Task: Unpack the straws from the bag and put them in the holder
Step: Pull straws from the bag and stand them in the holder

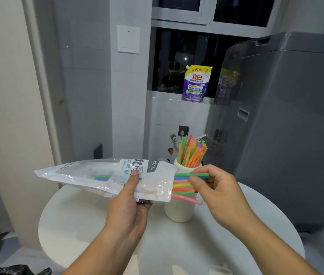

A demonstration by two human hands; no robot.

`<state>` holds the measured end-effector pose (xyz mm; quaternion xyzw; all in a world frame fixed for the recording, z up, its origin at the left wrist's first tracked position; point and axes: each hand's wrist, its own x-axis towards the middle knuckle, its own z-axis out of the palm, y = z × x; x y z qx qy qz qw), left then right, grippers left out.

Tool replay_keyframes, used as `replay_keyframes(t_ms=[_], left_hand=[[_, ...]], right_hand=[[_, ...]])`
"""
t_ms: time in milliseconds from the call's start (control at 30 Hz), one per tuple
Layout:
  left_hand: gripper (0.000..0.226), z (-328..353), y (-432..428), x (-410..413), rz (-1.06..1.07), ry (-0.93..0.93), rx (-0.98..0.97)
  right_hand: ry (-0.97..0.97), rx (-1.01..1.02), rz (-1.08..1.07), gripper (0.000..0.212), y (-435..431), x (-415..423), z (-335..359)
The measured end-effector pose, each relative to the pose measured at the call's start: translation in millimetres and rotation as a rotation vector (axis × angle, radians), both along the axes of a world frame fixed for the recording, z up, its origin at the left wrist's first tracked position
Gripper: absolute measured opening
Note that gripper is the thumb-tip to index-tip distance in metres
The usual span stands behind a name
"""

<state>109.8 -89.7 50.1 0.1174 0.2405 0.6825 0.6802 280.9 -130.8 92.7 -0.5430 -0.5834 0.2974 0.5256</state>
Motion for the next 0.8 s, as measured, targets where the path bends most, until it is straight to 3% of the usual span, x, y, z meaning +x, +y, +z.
replay_keyframes(t_ms=[333,500,700,800], left_hand=[[0.042,1.1,-2.6,4.7,-0.036,0.008,-0.005],[0.040,1.8,-5.0,6.7,-0.046,0.009,-0.008],[0.041,2.5,-5.6,7.3,-0.055,0.000,-0.005],[0.040,2.5,-6.4,9.2,-0.062,-0.005,-0.002]], right_hand=[[-0.058,0.009,-0.052,0.006,1.5,2.1,0.1],[-0.098,-0.009,-0.032,0.018,2.5,-0.3,-0.1],[0.132,-0.079,-0.031,0.021,4.3,-0.8,1.5],[0.084,-0.035,-0.072,0.018,4.5,-4.0,-0.1]])
